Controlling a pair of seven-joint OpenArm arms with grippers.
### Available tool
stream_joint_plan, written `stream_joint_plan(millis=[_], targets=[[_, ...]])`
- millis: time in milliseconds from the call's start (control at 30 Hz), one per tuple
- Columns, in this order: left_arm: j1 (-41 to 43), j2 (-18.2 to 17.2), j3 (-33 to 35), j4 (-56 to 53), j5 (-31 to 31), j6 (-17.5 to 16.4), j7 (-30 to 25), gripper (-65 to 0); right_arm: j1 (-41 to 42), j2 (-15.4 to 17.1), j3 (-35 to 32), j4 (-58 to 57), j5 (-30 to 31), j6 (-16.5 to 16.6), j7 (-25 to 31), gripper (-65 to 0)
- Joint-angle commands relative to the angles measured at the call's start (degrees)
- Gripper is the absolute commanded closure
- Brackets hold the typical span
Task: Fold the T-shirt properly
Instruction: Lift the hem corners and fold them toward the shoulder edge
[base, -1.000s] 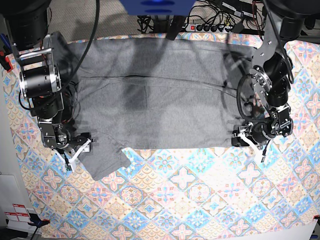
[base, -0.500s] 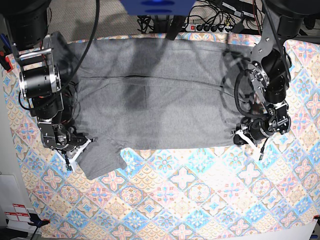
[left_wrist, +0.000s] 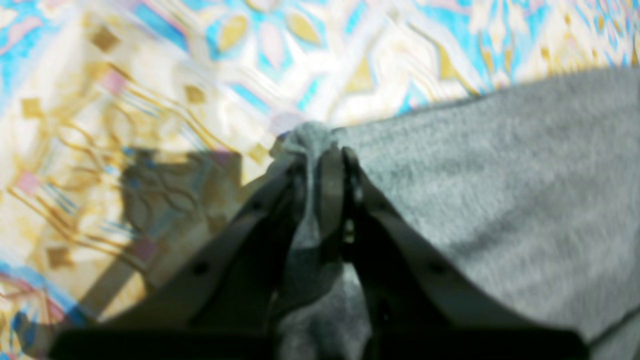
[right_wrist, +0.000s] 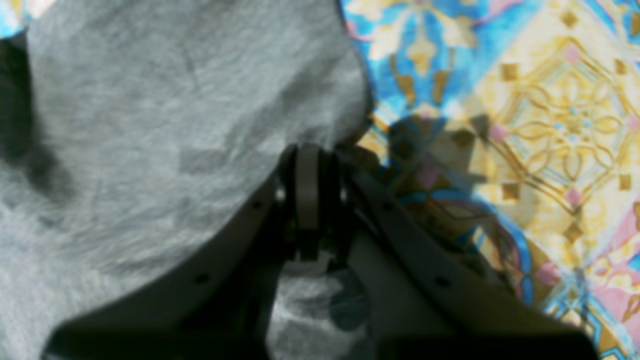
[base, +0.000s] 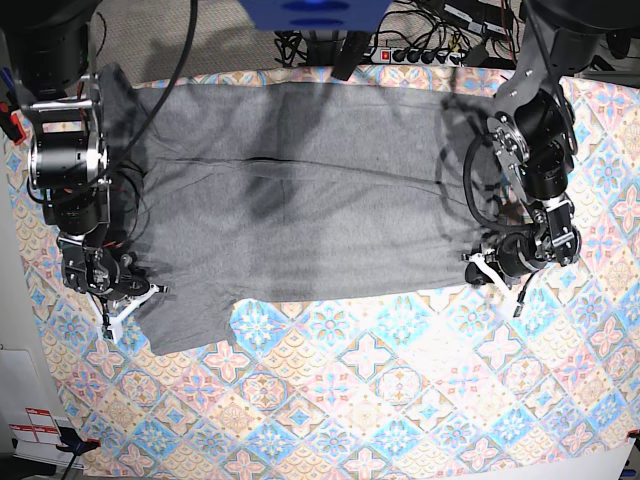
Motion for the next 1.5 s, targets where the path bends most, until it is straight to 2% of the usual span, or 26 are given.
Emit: stream_joint_plan(millis=[0,167,300,433,600,767,1067,1133,1233,1333,1467], targets=[[-0.46,0.31,0.2,2.07,2.38,0.32,4.32,-0.2,2.08,0.98,0.13,0.88,0.07,-0.07,1.02,-3.1],[4.55,3.48,0.37,15.7,3.0,0.32,7.66,-0.1,-0.73,0.98,0.66,2.37,0.34,0.02,-1.88,-3.1],[7.54,5.41,0.55,24.84,3.0,0.32,10.13,-0.2,-4.25,1.06,2.41,9.58,0.43,0.02,-4.87,-3.0],[7.72,5.5,0.55,25.28,3.0,0.32,10.48,-0.2,-9.44,2.56,8.92,21.62,0.07,0.02,-10.67,-3.0],[7.81,5.41,0.55,25.28,3.08,0.32,10.48,-0.2,-18.14,2.65,19.56,40.79,-0.01,-0.07,-18.58,-3.1],[7.81,5.41,0.55,25.46,3.08,0.32,10.48,-0.2,-22.89,2.65,23.51,50.99,-0.01,-0.07,-24.21,-3.2],[7.9,5.24,0.55,25.81,3.08,0.32,10.48,-0.2,-31.06,2.56,27.91,58.99,-0.01,-0.07,-27.11,-3.2],[8.33,4.8,0.55,29.06,3.08,0.32,11.27,-0.3,-32.73,2.56,29.4,61.27,-0.01,-0.07,-28.61,-3.1],[10.71,5.24,0.64,38.12,2.38,0.32,15.4,-0.4,-35.64,2.38,31.34,64.79,-0.01,-0.07,-29.31,-3.1],[13.08,6.12,3.98,45.15,2.38,0.32,18.21,-0.5,-38.36,2.38,32.04,68.22,0.07,-0.07,-29.92,-3.1],[15.98,6.2,6.44,47.0,2.38,0.32,18.48,-0.5,-40.56,2.3,32.04,70.94,0.07,-0.07,-32.03,-3.1]])
